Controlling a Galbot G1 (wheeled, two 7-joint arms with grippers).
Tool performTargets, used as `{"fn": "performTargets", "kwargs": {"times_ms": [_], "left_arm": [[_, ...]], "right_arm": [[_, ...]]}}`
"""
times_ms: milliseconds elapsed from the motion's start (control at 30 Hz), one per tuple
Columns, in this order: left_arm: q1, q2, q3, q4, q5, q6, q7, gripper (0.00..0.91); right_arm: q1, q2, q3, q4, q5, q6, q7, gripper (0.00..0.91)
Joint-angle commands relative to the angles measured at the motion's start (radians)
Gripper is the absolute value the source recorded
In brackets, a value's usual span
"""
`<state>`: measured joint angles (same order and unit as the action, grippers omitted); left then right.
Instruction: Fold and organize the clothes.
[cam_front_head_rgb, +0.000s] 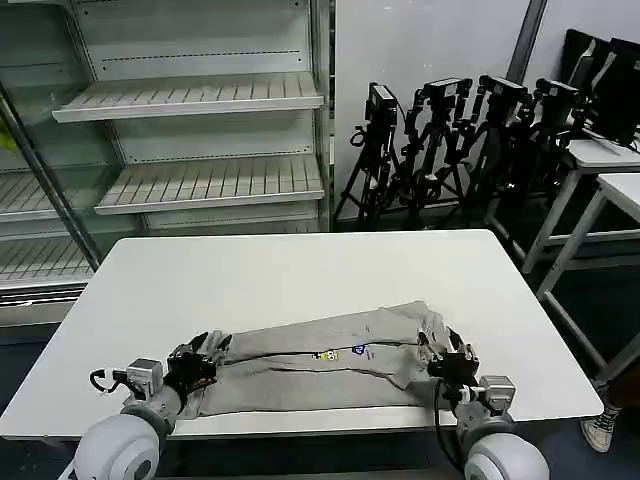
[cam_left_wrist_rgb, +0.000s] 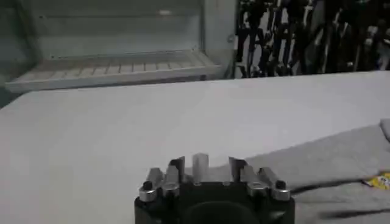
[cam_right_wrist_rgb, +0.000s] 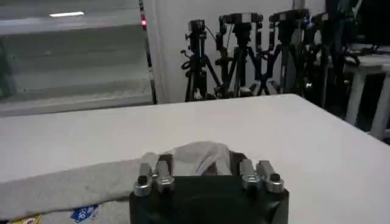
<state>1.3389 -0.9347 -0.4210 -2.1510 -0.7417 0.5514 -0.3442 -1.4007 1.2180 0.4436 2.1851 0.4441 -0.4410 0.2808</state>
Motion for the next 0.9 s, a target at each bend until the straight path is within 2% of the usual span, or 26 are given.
{"fn": "performTargets", "kwargs": {"times_ms": [33, 233, 433, 467, 500, 533, 567, 900], "left_arm": [[0.141, -0.185, -0.052, -0.032, 0.034, -0.061, -0.076, 0.907], [0.144, -0.273, -0.020, 0.017, 0.062, -0.086, -0.089, 0.907], [0.127, -0.301, 0.000, 0.033, 0.059, -0.101, -0.094, 0.907], [0.125, -0.301, 0.000, 0.036, 0.058, -0.103, -0.094, 0.736], [0.119, -0.303, 0.001, 0.040, 0.057, -0.113, -0.093, 0.272], [0.112, -0.305, 0.002, 0.044, 0.052, -0.118, -0.092, 0.091], [0.110, -0.305, 0.002, 0.046, 0.050, -0.120, -0.092, 0.040], [0.101, -0.311, 0.000, 0.051, 0.015, -0.140, -0.086, 0.040]], "right_arm": [[-0.161, 0.020, 0.077, 0.128, -0.037, 0.050, -0.005, 0.907], [-0.186, 0.041, 0.071, 0.129, -0.058, 0.062, -0.007, 0.907], [-0.199, 0.052, 0.062, 0.136, -0.066, 0.069, -0.006, 0.907], [-0.199, 0.054, 0.061, 0.136, -0.067, 0.069, -0.006, 0.907], [-0.200, 0.056, 0.060, 0.136, -0.067, 0.070, -0.006, 0.907], [-0.200, 0.058, 0.057, 0.136, -0.068, 0.070, -0.006, 0.907], [-0.201, 0.061, 0.054, 0.136, -0.070, 0.071, -0.006, 0.907], [-0.206, 0.092, 0.025, 0.134, -0.090, 0.078, -0.003, 0.907]]}}
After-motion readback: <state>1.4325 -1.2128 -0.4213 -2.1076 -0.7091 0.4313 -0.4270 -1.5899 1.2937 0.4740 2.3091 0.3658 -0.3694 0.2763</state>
